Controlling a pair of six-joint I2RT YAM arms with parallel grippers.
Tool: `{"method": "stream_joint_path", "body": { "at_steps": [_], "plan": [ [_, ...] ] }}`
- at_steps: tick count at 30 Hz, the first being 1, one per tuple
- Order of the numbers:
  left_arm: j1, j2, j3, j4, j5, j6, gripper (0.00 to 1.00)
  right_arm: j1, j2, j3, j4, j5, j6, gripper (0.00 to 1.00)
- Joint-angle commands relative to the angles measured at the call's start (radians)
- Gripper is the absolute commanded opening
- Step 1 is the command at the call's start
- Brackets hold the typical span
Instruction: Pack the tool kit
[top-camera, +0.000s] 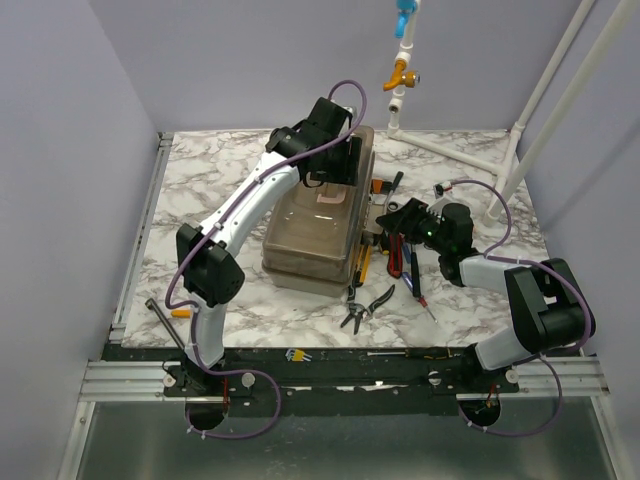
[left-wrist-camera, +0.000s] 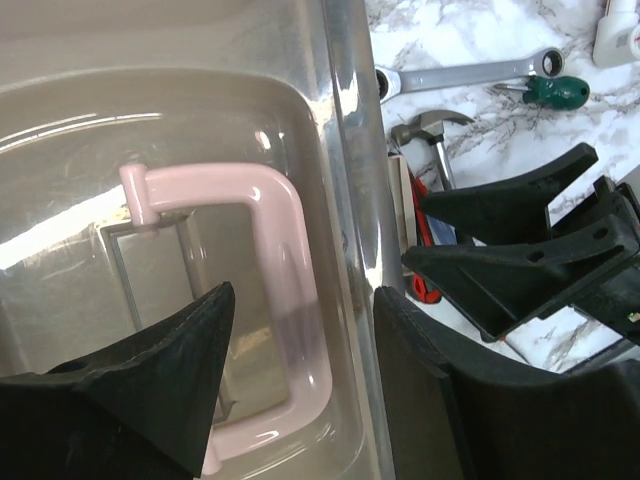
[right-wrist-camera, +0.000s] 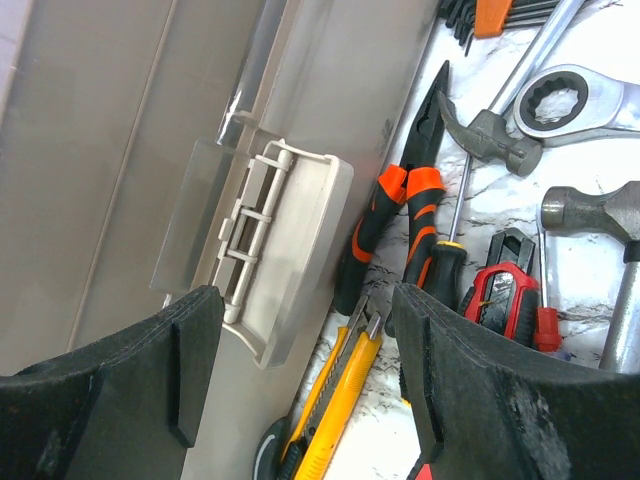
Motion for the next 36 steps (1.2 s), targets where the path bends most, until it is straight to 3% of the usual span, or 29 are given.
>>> {"method": "stream_joint_path", "body": {
  "at_steps": [1, 5, 10, 15, 19, 25, 28, 31, 34, 36],
  "plan": [
    [-0.003, 0.025, 0.013, -0.105, 0.063, -0.001, 0.59, 0.005, -0.005, -0.013, 0.022, 0.016, -0.026, 0.76],
    [0.01, 0.014, -0.033, -0.087, 0.196, 0.004, 0.59, 0.006, -0.012, -0.016, 0.017, 0.023, -0.031, 0.76],
    [0.055, -0.054, -0.175, 0.065, 0.414, -0.054, 0.58, 0.006, -0.015, -0.02, 0.012, 0.03, -0.034, 0.76],
    [0.089, -0.074, -0.227, 0.119, 0.506, -0.073, 0.57, 0.005, -0.024, -0.022, 0.007, 0.036, -0.038, 0.76],
    [0.146, -0.132, -0.334, 0.272, 0.63, -0.146, 0.54, 0.005, -0.044, -0.012, -0.014, 0.055, -0.041, 0.77],
    [0.192, -0.167, -0.38, 0.383, 0.762, -0.181, 0.5, 0.005, -0.138, 0.113, -0.256, 0.155, -0.066, 0.79],
    [0.205, -0.18, -0.393, 0.414, 0.788, -0.19, 0.5, 0.006, -0.17, 0.201, -0.369, 0.135, -0.072, 0.77],
    [0.221, -0.195, -0.421, 0.458, 0.818, -0.212, 0.49, 0.006, -0.17, 0.283, -0.428, 0.051, -0.048, 0.67],
    [0.231, -0.202, -0.426, 0.469, 0.828, -0.212, 0.49, 0.007, -0.14, 0.377, -0.478, -0.028, -0.01, 0.41],
    [0.239, -0.205, -0.43, 0.481, 0.84, -0.218, 0.49, 0.017, -0.114, 0.439, -0.523, -0.047, 0.01, 0.15]
  ]
}}
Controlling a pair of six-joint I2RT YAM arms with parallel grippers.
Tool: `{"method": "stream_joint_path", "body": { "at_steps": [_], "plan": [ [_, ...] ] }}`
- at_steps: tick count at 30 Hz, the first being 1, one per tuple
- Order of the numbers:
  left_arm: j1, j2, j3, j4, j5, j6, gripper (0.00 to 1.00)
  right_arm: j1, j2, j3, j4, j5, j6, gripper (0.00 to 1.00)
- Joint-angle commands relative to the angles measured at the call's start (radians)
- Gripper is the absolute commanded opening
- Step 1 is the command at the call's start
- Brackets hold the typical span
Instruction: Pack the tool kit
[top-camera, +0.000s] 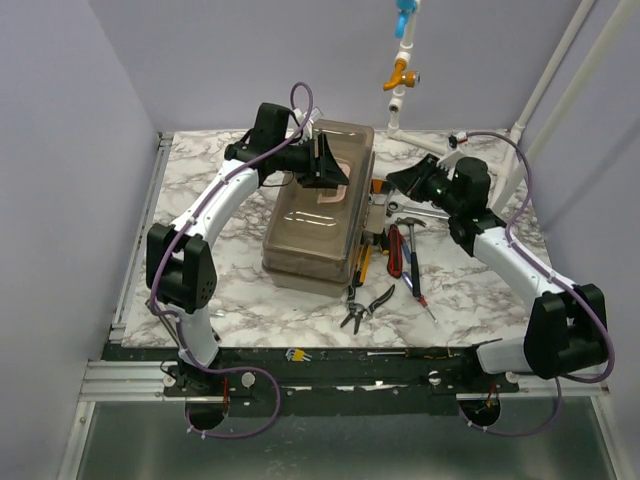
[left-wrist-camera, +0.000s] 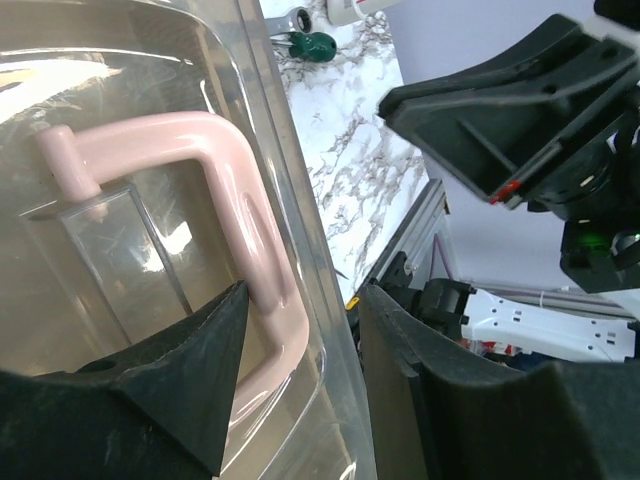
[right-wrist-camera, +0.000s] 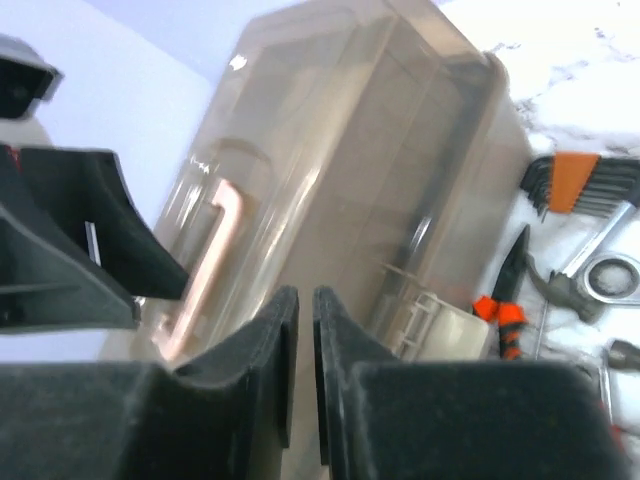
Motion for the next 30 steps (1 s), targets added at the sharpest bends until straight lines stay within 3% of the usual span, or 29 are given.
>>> {"method": "stream_joint_path", "body": {
  "at_steps": [1, 12, 23, 26, 30],
  "plan": [
    [0.011, -0.057, -0.01, 0.059, 0.1, -0.031, 0.49, 0.023, 0.053, 0.131, -0.156, -0.095, 0.046, 0.02],
    [0.022, -0.074, -0.006, 0.093, 0.093, -0.042, 0.49, 0.16, 0.182, 0.367, -0.402, 0.007, 0.111, 0.01],
    [0.041, -0.103, -0.005, 0.057, 0.043, -0.016, 0.48, 0.237, 0.264, 0.394, -0.345, -0.034, 0.181, 0.01],
    [0.047, -0.116, 0.033, -0.053, -0.075, 0.057, 0.5, 0.244, 0.28, 0.41, -0.326, -0.053, 0.181, 0.01],
    [0.053, -0.134, 0.092, -0.228, -0.383, 0.146, 0.59, 0.257, 0.293, 0.436, -0.328, -0.048, 0.168, 0.01]
  ]
}}
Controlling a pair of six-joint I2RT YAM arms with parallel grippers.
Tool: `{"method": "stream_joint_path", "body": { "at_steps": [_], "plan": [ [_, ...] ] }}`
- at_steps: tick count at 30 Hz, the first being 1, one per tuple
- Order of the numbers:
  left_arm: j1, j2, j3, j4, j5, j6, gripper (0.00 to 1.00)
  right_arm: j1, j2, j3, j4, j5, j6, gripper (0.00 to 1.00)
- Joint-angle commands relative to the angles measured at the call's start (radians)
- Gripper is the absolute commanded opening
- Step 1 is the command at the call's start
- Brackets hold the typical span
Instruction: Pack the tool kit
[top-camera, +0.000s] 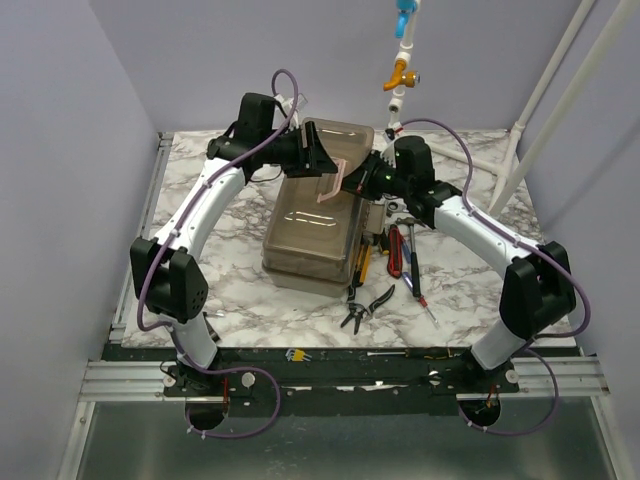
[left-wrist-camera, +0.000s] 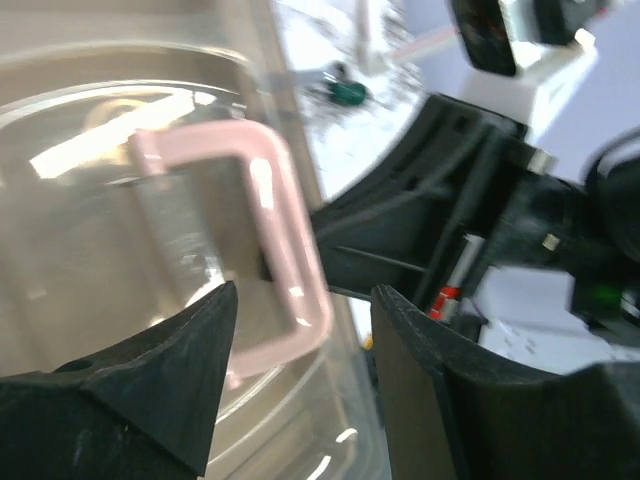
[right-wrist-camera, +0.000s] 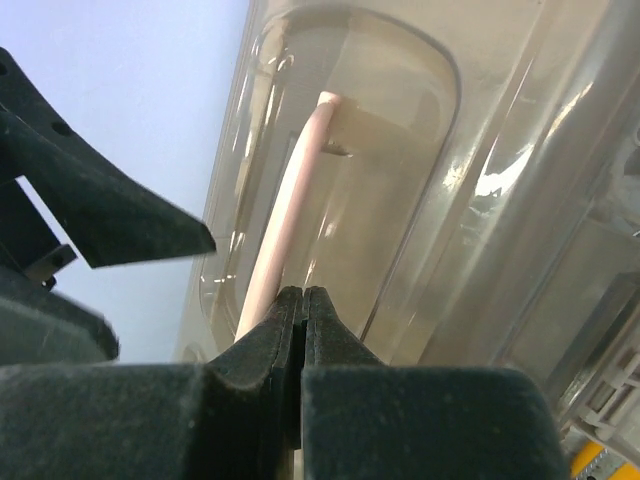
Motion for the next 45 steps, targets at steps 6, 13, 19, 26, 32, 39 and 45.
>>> {"method": "stream_joint_path", "body": {
  "at_steps": [6, 13, 19, 26, 32, 39, 45],
  "plan": [
    [0.016, -0.026, 0.113, -0.258, -0.421, 0.152, 0.62, 0.046, 0.059, 0.096, 0.008, -0.02, -0.035, 0.01],
    [0.036, 0.017, 0.124, -0.209, -0.292, 0.118, 0.66, 0.083, 0.11, 0.156, -0.001, -0.014, -0.041, 0.01],
    [0.044, 0.045, 0.117, -0.155, -0.209, 0.084, 0.66, 0.084, 0.1, 0.147, -0.009, 0.016, -0.054, 0.01],
    [0.068, 0.01, 0.062, -0.051, -0.187, 0.012, 0.68, 0.084, 0.114, 0.156, -0.012, 0.007, -0.057, 0.01],
    [0.108, -0.068, -0.065, 0.142, -0.108, -0.091, 0.77, 0.083, 0.123, 0.163, -0.012, 0.002, -0.059, 0.01],
    [0.11, -0.032, -0.005, 0.046, -0.073, -0.048, 0.76, 0.083, 0.137, 0.175, -0.006, -0.009, -0.057, 0.01],
    [0.091, 0.001, 0.038, -0.037, -0.09, 0.005, 0.74, 0.084, 0.154, 0.192, 0.002, -0.024, -0.043, 0.01]
  ]
}}
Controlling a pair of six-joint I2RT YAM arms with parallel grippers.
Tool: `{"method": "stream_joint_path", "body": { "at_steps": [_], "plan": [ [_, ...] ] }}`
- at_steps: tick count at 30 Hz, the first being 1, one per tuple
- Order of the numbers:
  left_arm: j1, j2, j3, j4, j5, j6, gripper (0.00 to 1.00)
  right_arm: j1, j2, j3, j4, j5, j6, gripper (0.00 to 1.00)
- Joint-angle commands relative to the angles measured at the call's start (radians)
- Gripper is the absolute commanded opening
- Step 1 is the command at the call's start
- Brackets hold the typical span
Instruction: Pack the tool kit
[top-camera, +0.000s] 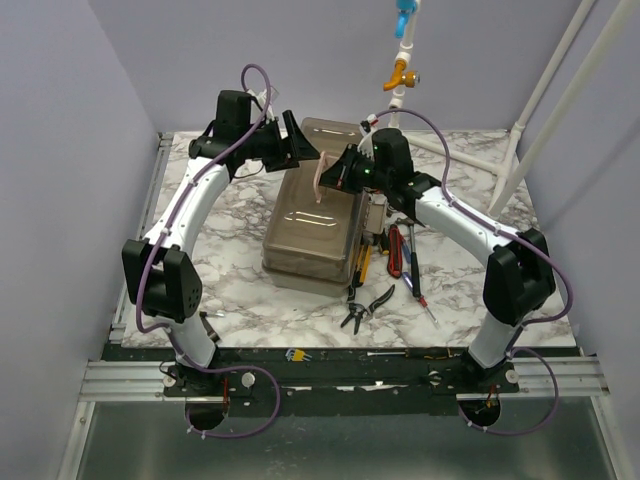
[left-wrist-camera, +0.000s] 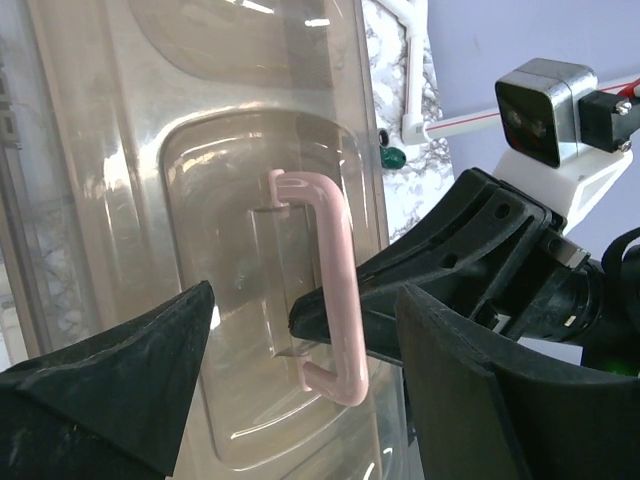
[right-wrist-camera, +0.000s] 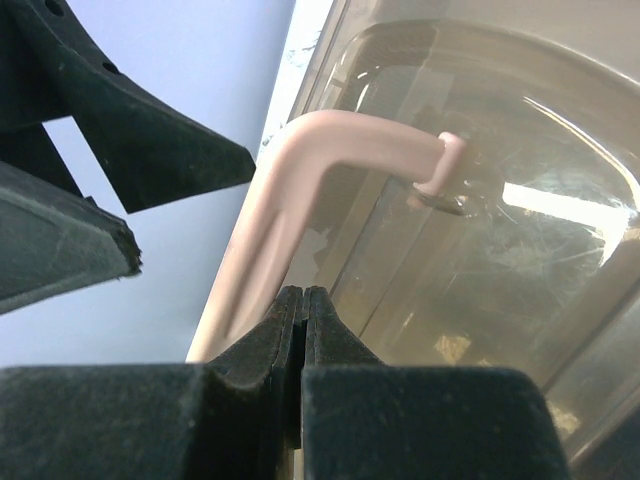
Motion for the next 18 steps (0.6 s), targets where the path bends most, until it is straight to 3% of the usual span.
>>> {"method": "stream_joint_path", "body": {
  "at_steps": [1, 12, 15, 18],
  "plan": [
    [-0.023, 0.036, 0.076, -0.087, 0.014, 0.056, 0.74, 0.008, 0.028, 0.037, 0.006, -0.022, 0.0, 0.0],
    [-0.066, 0.132, 0.216, -0.236, -0.049, 0.123, 0.62, 0.007, -0.008, 0.013, -0.031, 0.049, -0.015, 0.01],
    [-0.067, 0.131, 0.215, -0.243, -0.072, 0.126, 0.51, 0.008, -0.037, -0.009, -0.051, 0.099, -0.025, 0.01],
    [-0.068, 0.13, 0.217, -0.245, -0.083, 0.13, 0.35, 0.008, -0.073, -0.032, -0.077, 0.165, -0.036, 0.01]
  ]
}}
